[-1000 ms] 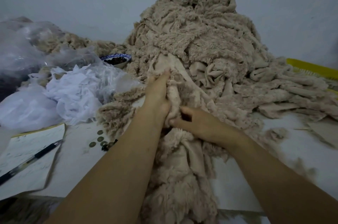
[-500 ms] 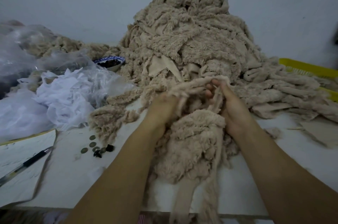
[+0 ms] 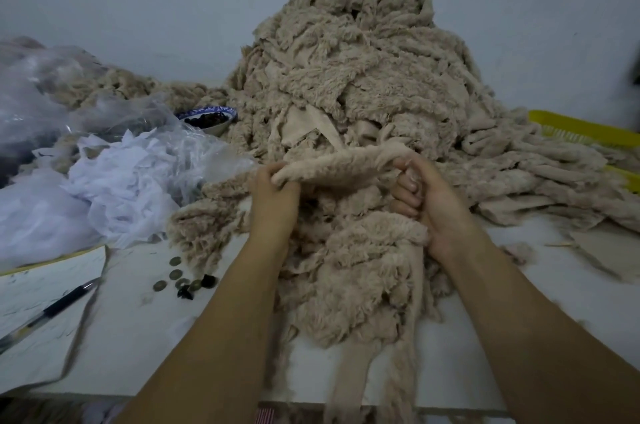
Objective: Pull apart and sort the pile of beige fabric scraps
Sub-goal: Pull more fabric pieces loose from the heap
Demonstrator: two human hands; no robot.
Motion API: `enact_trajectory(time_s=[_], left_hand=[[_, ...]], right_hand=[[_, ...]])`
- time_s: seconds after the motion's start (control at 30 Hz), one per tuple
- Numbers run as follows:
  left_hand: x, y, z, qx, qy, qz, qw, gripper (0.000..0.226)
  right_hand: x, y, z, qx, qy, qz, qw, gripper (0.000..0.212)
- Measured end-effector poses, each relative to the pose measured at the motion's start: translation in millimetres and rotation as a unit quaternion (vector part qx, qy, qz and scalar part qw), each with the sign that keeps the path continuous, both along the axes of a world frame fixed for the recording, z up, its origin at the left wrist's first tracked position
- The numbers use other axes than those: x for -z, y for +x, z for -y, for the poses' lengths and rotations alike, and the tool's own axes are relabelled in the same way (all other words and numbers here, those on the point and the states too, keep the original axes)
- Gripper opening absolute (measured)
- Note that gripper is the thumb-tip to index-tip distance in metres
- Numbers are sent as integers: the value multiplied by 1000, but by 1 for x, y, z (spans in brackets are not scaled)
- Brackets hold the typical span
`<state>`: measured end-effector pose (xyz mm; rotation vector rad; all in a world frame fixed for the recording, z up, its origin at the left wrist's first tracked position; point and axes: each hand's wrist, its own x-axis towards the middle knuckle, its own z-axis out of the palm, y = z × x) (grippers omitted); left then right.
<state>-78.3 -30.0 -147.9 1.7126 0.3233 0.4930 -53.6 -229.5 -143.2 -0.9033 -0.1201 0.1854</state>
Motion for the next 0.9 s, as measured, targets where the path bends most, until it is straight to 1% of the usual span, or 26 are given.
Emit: enact_trajectory(time_s=[0.03, 0.07, 0.1, 0.13, 0.17, 0.23, 0.27, 0.3, 0.33, 0.37, 0.4, 0.43, 0.47, 0.5, 0.53, 0.57, 0.6, 0.63, 0.67, 0.7, 0.73, 0.8, 0.87, 0.9], left_hand=[[-4, -3, 5, 36, 68, 12, 997, 20], [-11, -9, 12, 85, 110, 46, 989, 21], [-18, -15, 19, 147, 134, 89, 976, 20], [-22, -21, 25, 215, 164, 116, 956, 19], [-24, -25, 30, 281, 216, 109, 929, 20], [-17, -30, 33, 375, 346, 36, 859, 27], [-11, -30, 31, 385, 386, 22, 838, 29], [-5, -26, 28, 367, 381, 32, 848, 23], [-4, -26, 26, 326, 348, 44, 878, 14], [-4, -23, 22, 266, 275, 50, 923, 7], [-10, -22, 19, 206, 161, 41, 964, 7], [-18, -20, 14, 166, 33, 24, 985, 11], [-26, -17, 9, 145, -77, 5, 986, 16], [-31, -12, 2, 139, -135, -10, 981, 23], [-37, -10, -2, 142, -160, -16, 977, 30], [-41, -11, -4, 142, -167, -19, 975, 37], [-43, -10, -7, 131, -175, -22, 976, 39], [-44, -9, -11, 124, -192, -23, 973, 32], [-43, -7, -16, 134, -223, -22, 965, 23], [-42, -6, -20, 156, -260, -12, 953, 24], [-41, -7, -22, 185, -302, -7, 935, 24], [-40, -8, -19, 245, -376, -10, 894, 12], [-39, -10, -14, 272, -407, -5, 872, 24], [-37, -9, -13, 272, -411, -2, 870, 33]], right_hand=[[1, 0, -3, 11, -12, -3, 1000, 20], [3, 2, -5, 21, -19, -10, 1000, 14], [5, 2, -5, 31, -25, -20, 999, 11], [7, 4, -3, 40, -33, -31, 998, 9], [8, 5, -1, 47, -49, -42, 997, 8], [9, 6, 3, 57, -74, -54, 994, 10], [10, 5, 3, 64, -79, -53, 993, 13], [9, 4, 2, 67, -80, -47, 993, 16], [8, 2, 2, 60, -89, -34, 994, 20], [7, -1, 2, 36, -104, -11, 994, 24], [8, -4, 2, -5, -127, 16, 992, 31], [8, -7, 1, -55, -171, 35, 983, 44], [10, -10, 0, -98, -243, 53, 964, 57], [10, -15, -4, -132, -311, 78, 938, 56], [11, -18, -8, -143, -370, 109, 911, 38], [8, -20, -12, -123, -399, 128, 900, 17], [5, -20, -14, -89, -389, 129, 908, 13], [0, -21, -14, -48, -344, 88, 934, 18], [-3, -17, -11, -19, -277, 39, 960, 21], [-7, -15, -8, 1, -218, -6, 976, 23], [-9, -13, -3, 3, -174, -33, 984, 24], [-12, -14, -1, -7, -116, -74, 990, 26], [-12, -13, 0, -10, -64, -98, 993, 30], [-13, -15, 0, -17, -51, -99, 994, 30]])
